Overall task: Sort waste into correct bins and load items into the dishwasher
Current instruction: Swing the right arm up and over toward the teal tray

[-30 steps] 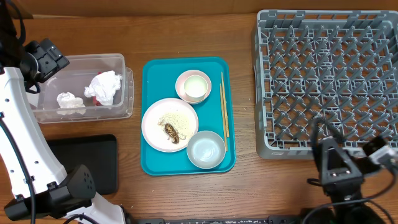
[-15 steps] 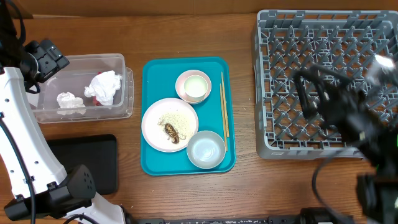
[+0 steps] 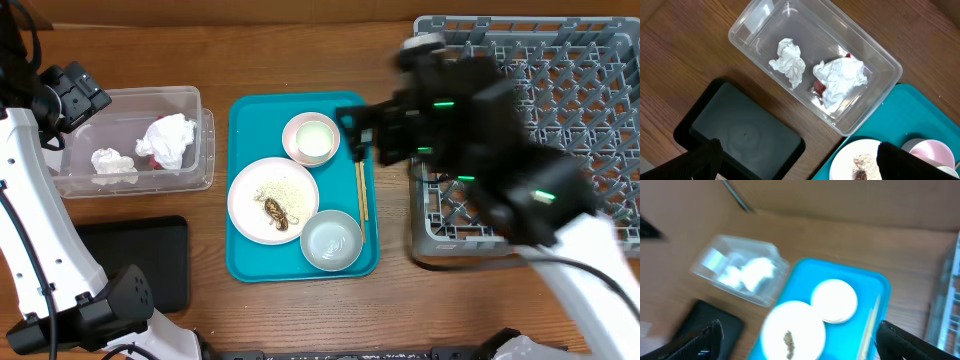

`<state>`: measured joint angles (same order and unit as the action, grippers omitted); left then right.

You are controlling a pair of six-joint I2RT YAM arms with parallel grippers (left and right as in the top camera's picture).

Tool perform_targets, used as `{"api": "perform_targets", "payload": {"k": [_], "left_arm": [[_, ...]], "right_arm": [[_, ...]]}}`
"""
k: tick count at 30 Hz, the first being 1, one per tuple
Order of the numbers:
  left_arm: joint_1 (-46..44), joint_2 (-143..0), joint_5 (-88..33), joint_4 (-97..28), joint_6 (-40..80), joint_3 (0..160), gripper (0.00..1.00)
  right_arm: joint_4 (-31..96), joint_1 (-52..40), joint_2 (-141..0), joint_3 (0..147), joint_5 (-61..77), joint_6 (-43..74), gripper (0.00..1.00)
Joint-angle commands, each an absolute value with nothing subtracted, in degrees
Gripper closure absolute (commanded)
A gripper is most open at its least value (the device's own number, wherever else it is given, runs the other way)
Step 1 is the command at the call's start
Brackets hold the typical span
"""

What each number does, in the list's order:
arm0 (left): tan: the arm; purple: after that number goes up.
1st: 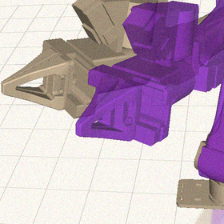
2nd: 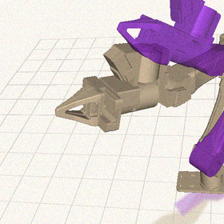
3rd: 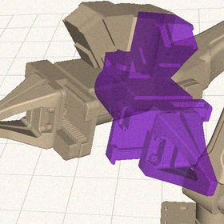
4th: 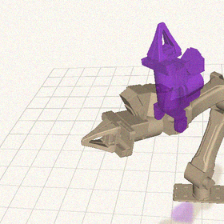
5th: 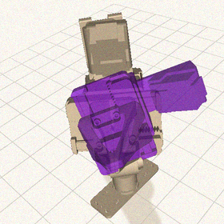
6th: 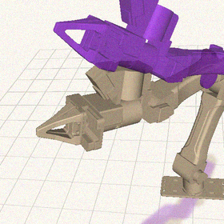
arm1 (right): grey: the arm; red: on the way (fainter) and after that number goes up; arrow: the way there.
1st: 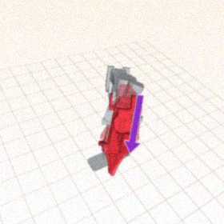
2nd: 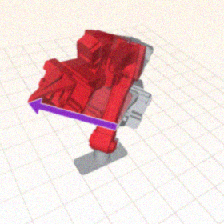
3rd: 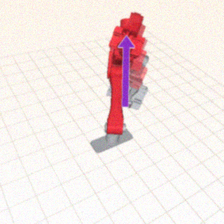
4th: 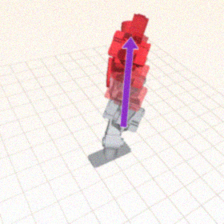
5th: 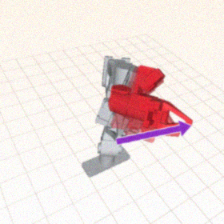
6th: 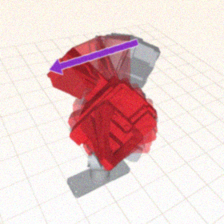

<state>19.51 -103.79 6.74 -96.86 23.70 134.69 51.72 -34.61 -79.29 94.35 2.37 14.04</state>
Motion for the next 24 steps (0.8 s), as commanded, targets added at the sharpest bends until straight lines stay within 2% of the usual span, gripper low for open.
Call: {"api": "perform_targets", "payload": {"k": [1,5,13,18,24], "left_arm": [[19.5,-103.7,7.5,-96.8,24.3,134.7,0.0],[19.5,-103.7,7.5,-96.8,24.3,134.7,0.0],[19.5,-103.7,7.5,-96.8,24.3,134.7,0.0],[19.5,-103.7,7.5,-96.8,24.3,134.7,0.0],[19.5,-103.7,7.5,-96.8,24.3,134.7,0.0]], "right_arm": [[51.8,-39.9,-85.6,95.6,-11.0,11.0,0.0],[56.6,-42.5,-94.9,101.5,-11.8,12.0,0.0],[74.2,-42.4,-109.7,120.6,-11.0,11.7,0.0],[68.8,-42.8,-111.2,121.1,-9.4,12.0,0.0],[60.1,-42.7,-111.2,121.1,-0.6,12.0,0.0]]}}
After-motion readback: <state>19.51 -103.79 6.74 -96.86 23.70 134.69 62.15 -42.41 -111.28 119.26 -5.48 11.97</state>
